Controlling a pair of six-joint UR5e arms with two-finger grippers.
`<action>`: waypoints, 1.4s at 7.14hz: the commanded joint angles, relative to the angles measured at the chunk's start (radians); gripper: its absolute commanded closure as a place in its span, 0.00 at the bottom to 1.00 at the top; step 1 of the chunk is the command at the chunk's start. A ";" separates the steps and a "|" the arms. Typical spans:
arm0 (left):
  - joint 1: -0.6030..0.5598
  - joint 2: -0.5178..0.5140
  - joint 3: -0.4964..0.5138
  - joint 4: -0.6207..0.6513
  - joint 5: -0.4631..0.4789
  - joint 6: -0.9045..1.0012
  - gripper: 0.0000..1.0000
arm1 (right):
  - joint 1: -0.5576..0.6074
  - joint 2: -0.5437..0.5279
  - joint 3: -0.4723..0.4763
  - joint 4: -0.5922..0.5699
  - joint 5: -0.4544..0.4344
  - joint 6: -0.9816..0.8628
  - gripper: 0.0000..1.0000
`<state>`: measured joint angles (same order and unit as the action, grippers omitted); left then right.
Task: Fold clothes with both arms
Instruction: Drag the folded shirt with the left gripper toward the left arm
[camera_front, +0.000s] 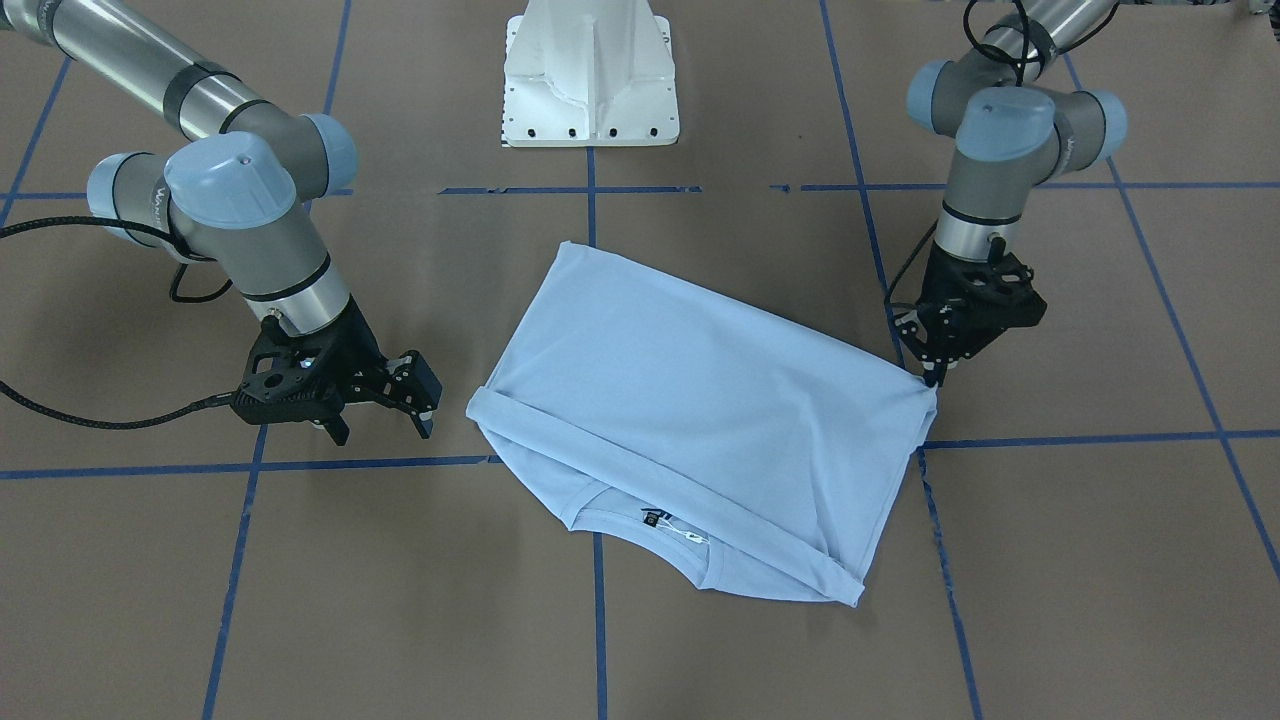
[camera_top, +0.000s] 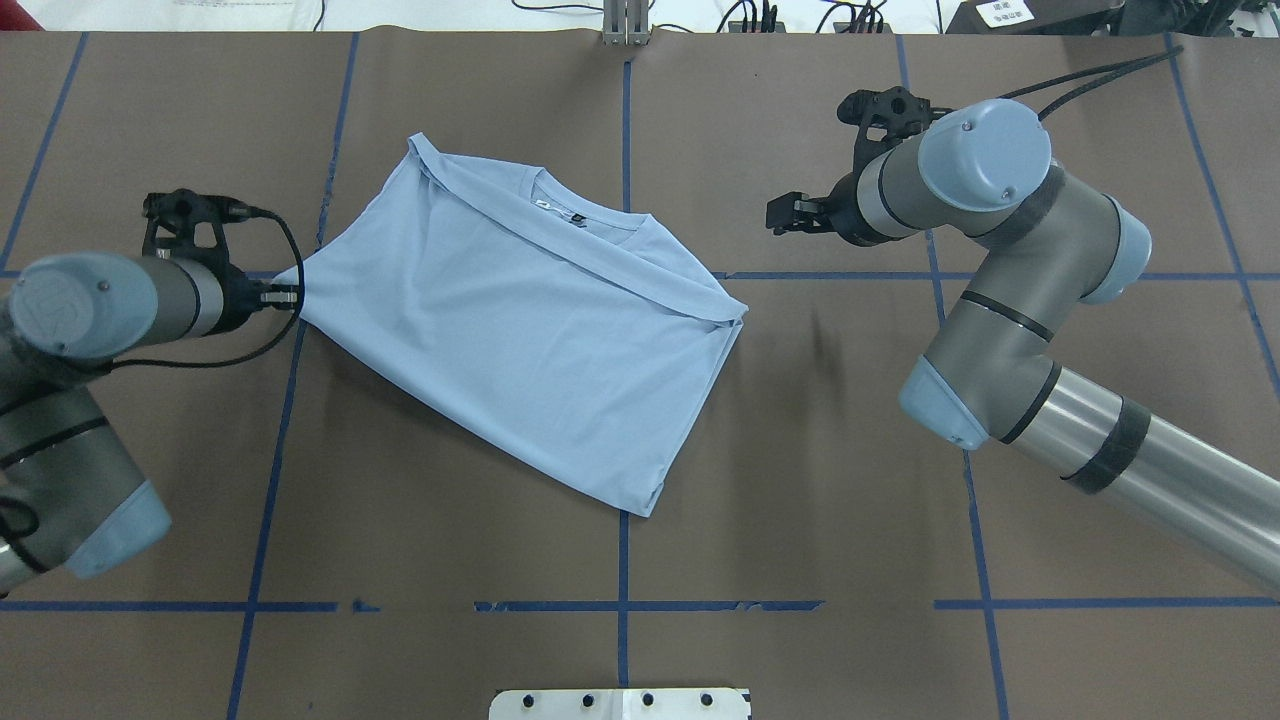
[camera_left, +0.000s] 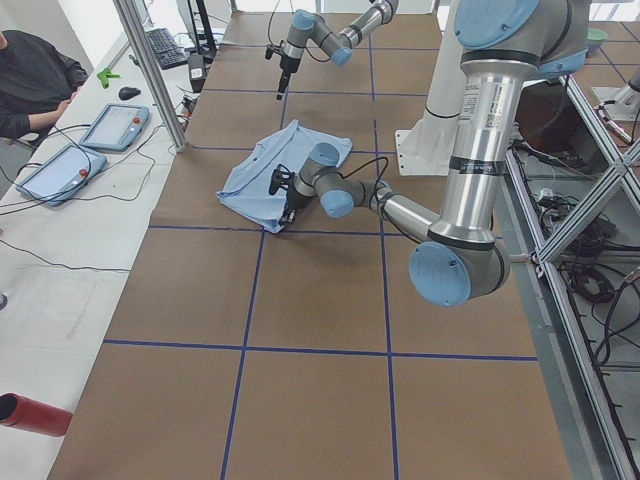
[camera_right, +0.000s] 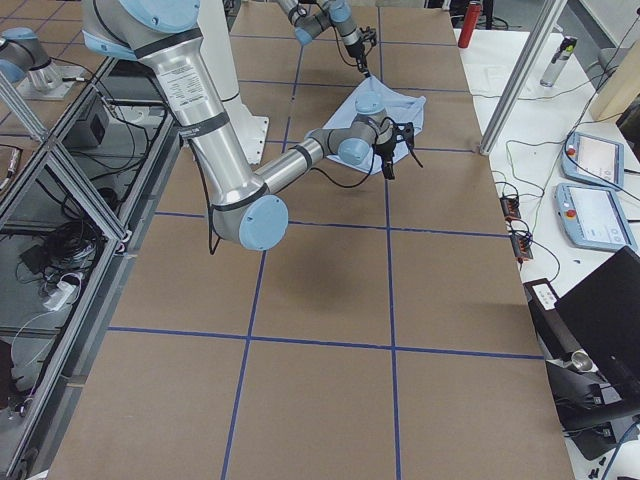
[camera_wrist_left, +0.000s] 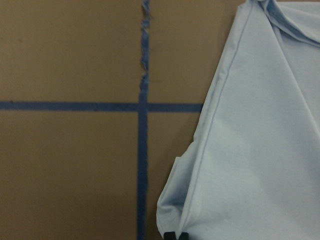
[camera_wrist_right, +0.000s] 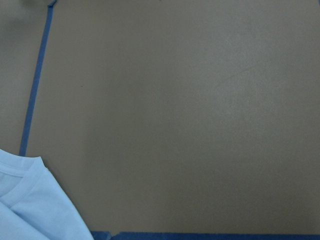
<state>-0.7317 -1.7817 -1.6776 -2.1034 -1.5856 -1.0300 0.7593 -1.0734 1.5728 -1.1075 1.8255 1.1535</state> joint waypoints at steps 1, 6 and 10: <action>-0.139 -0.221 0.297 -0.009 -0.001 0.130 1.00 | 0.000 0.001 0.001 0.000 -0.002 0.002 0.00; -0.244 -0.351 0.617 -0.288 -0.010 0.269 0.01 | -0.014 0.032 -0.010 -0.003 -0.003 0.037 0.00; -0.250 -0.168 0.308 -0.303 -0.197 0.252 0.00 | -0.159 0.358 -0.262 -0.074 -0.184 0.336 0.29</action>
<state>-0.9815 -1.9945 -1.2986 -2.4058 -1.7635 -0.7736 0.6412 -0.8091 1.3945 -1.1682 1.6767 1.4288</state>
